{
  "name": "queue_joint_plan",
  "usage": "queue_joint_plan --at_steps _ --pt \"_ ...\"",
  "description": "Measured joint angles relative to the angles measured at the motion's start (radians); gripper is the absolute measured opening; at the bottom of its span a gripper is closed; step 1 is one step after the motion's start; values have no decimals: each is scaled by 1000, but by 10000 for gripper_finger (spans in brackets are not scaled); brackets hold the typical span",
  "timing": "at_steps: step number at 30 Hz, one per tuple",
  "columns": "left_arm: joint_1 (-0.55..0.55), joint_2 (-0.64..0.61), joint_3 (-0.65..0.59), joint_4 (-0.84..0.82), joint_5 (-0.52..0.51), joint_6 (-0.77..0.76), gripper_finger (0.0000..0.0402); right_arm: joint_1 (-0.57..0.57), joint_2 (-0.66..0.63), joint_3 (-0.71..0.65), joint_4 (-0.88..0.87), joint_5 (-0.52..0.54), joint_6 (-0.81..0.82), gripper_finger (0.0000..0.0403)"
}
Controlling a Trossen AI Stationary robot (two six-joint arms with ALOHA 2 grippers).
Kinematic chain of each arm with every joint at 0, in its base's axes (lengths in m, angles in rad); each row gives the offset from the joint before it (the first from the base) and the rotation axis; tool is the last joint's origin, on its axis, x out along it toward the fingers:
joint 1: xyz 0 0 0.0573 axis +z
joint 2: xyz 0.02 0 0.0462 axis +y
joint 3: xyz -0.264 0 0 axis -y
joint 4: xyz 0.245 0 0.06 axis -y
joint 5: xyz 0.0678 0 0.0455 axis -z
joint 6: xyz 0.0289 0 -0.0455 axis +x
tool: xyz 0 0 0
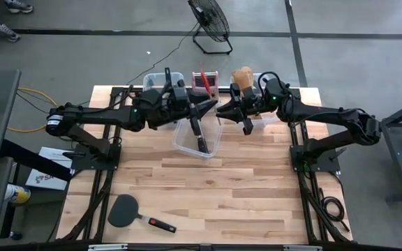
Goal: Pick & Place Kitchen Items
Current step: Put the red spatula into the left transparent bin
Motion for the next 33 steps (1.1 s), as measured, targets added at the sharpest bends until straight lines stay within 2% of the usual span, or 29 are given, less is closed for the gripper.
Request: queue_joint_plan --at_steps 2,3,8,10,15,18,22,29,33 --pt "0 0 0 -5 0 -5 75 0 0 0 -9 -5 -8 44" --pt "0 0 0 -6 0 -5 69 0 0 0 -12 -6 -14 44" --pt "0 0 0 -16 1 5 70 0 -1 0 -29 -10 -15 46" --pt "0 0 0 -21 1 10 70 0 -2 0 -42 -10 -9 74" --pt "0 -5 0 -37 -53 27 70 -4 -15 0 -94 -7 31 180" --pt "-1 -19 0 -75 -135 38 70 -16 -33 0 -121 -13 53 221" --pt "0 -59 0 -164 -308 56 70 -43 -67 0 -197 -13 48 246" --pt "3 -107 1 -400 -611 -30 70 -96 -91 -1 -265 -7 46 245" --pt "46 -107 1 -531 -670 -122 70 -120 -90 -1 -274 -4 45 239"
